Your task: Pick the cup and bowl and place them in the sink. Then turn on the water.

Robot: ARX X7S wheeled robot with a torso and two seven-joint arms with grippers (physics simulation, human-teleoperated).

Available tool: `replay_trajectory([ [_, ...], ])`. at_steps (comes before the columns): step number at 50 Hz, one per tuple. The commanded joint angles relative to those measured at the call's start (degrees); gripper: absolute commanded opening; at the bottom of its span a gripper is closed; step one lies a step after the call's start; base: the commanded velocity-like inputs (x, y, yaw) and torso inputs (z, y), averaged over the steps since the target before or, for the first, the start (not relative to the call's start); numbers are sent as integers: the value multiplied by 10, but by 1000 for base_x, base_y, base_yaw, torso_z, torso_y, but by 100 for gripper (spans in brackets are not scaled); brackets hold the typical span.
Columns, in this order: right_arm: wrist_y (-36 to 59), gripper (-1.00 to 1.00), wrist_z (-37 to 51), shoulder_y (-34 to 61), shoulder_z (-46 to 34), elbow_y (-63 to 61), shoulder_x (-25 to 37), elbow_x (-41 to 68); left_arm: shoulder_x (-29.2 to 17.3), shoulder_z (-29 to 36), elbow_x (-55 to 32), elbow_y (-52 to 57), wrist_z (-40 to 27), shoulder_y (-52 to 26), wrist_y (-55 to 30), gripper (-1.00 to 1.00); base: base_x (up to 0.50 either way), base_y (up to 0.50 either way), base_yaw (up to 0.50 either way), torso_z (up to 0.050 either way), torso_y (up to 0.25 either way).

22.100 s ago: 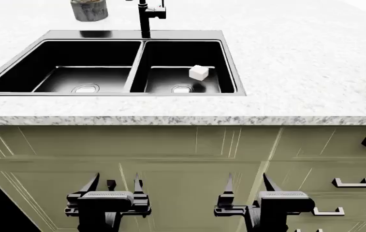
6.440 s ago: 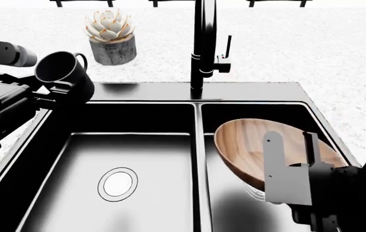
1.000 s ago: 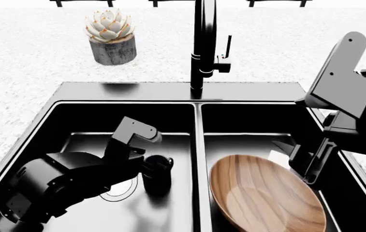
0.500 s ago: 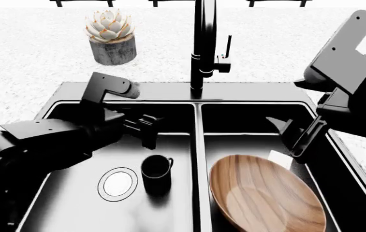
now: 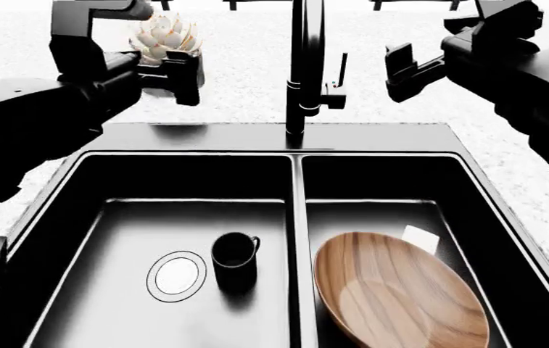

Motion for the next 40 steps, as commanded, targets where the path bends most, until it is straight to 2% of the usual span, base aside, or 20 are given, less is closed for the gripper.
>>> replay_trajectory([
  [1, -176, 100, 18, 44, 1, 247, -109, -69, 51, 33, 98, -159, 23, -123, 84, 100, 0, 0, 0, 0, 0],
  [7, -291, 100, -1, 90, -5, 414, -160, -97, 91, 63, 151, -287, 59, -189, 142, 100, 0, 0, 0, 0, 0],
  [12, -435, 100, -23, 168, -1, 653, -220, -117, 130, 85, 188, -412, 95, -240, 200, 100, 0, 0, 0, 0, 2],
  [15, -443, 100, -16, 172, 17, 662, -229, -126, 139, 89, 196, -440, 103, -252, 213, 100, 0, 0, 0, 0, 0],
  [29, -437, 100, -6, 181, 167, 663, -277, -233, 126, 88, 193, -398, 83, -233, 204, 100, 0, 0, 0, 0, 0],
  [40, -433, 100, -3, 187, 216, 663, -295, -280, 125, 77, 184, -391, 79, -229, 206, 100, 0, 0, 0, 0, 0],
])
